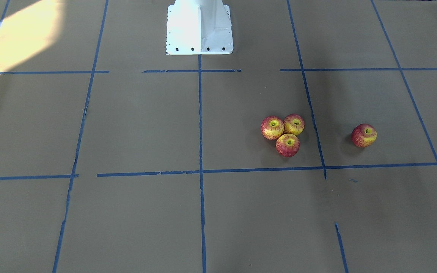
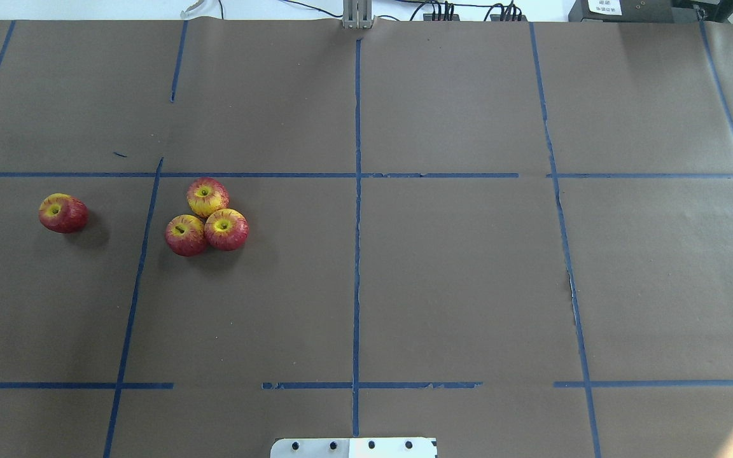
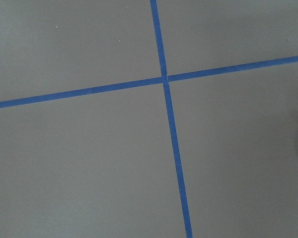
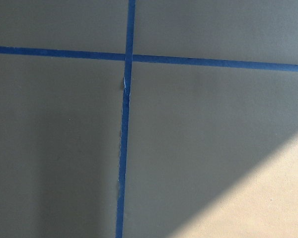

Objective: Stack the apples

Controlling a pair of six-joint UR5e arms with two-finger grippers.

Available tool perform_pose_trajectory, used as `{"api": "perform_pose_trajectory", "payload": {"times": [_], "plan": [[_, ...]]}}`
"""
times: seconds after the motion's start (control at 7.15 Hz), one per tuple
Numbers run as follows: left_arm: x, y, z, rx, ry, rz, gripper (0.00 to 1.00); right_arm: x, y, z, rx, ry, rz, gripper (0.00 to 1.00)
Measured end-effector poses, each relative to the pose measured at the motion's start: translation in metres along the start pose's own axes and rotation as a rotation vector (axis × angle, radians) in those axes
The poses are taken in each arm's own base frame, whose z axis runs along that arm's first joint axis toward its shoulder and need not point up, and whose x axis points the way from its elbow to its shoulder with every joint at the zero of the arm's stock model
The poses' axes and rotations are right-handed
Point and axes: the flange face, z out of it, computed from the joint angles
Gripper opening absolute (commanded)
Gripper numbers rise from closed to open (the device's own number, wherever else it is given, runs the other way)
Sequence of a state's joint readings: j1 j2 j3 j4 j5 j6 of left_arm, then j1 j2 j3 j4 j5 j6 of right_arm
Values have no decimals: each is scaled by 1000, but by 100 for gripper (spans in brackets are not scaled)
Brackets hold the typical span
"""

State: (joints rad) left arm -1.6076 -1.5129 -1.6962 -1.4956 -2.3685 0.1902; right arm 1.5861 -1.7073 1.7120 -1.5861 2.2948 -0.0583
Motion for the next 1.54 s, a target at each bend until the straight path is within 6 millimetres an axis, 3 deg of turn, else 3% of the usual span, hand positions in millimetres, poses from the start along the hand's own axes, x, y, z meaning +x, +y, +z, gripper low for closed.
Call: {"api": "perform_pose_trajectory", "payload": {"times": [0.56,0.84,1.26,1.54], "plan": [[-5,9,2,-7,1,-20,100,0,0,0,0,0,0,100],[5,9,-11,21,-3,-4,100,0,0,0,0,0,0,100],[42,8,-55,104,-61,48,100,0,0,0,0,0,1,100],[79,-12,-68,163,-104,-28,100,0,0,0,0,0,1,100]]}}
